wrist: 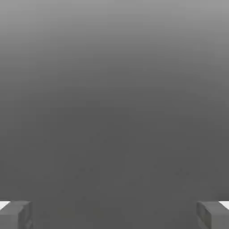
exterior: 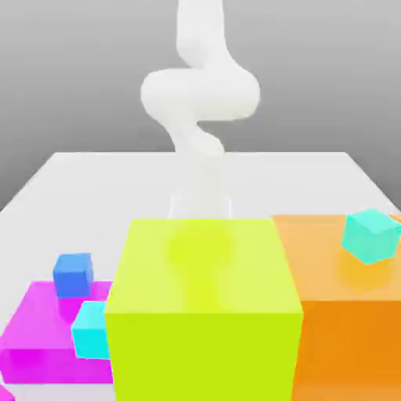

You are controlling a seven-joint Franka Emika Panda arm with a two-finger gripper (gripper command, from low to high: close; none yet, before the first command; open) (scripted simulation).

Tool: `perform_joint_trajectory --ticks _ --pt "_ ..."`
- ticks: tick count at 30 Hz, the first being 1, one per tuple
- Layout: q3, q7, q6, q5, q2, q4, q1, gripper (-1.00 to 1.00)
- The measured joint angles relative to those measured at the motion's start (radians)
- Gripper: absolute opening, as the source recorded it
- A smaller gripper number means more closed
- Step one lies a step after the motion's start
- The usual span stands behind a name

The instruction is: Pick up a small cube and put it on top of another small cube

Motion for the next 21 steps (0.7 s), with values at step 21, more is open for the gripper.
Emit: perform_joint_trajectory --ticks 21 --pt "-0.241 -0.143 0.09 0.295 0.765 0.153 -0.043 0.0"
